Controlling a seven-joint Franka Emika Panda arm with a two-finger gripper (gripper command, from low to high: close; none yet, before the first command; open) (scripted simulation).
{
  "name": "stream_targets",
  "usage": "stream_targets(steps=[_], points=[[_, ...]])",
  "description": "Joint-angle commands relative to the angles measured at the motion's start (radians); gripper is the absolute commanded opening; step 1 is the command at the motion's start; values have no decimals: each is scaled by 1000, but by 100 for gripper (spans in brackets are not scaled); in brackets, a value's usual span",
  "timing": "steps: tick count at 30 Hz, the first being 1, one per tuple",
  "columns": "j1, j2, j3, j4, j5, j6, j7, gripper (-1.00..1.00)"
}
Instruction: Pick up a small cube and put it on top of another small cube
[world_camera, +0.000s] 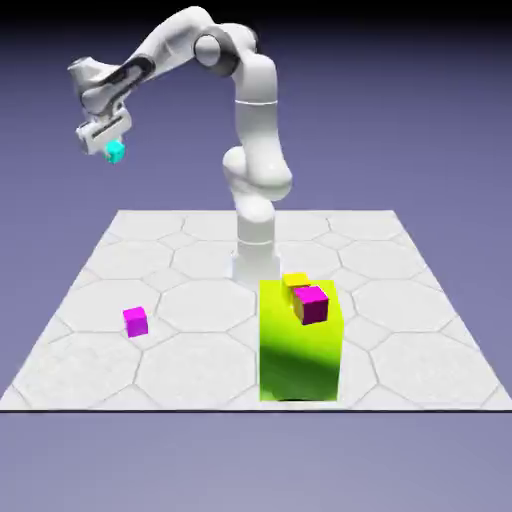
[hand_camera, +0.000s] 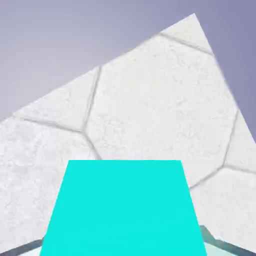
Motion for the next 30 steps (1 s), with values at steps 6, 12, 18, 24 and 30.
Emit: stream_targets(steps=[6,12,18,24,30], points=[[196,32,204,53,145,-73,123,-100],[413,64,408,105,293,-146,246,-100],[631,95,612,157,441,-219,368,-100],[848,127,816,210,589,-292,490,-100],[934,142,893,117,652,-199,507,-100]])
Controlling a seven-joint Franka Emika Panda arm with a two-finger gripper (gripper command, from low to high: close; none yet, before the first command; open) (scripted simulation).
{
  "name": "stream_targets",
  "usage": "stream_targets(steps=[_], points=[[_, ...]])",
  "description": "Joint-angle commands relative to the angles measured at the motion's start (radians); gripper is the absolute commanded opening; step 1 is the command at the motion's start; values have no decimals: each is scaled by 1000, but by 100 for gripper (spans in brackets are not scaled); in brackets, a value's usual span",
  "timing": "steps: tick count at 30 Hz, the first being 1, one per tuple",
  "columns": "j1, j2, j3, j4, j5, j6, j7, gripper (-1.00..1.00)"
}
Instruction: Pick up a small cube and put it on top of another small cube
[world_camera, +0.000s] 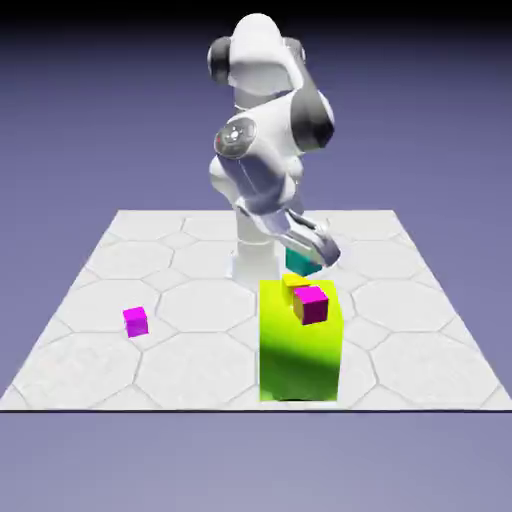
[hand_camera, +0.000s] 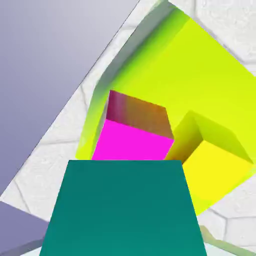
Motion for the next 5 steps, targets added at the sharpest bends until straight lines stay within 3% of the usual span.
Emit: stream_targets(steps=[1,2,3,5], points=[[5,2,5,-36,4,38,-7,-100],[7,2,6,-45,5,47,-8,-100],[7,2,6,-45,5,47,-8,100],[0,0,1,-9,0,8,-1,100]])
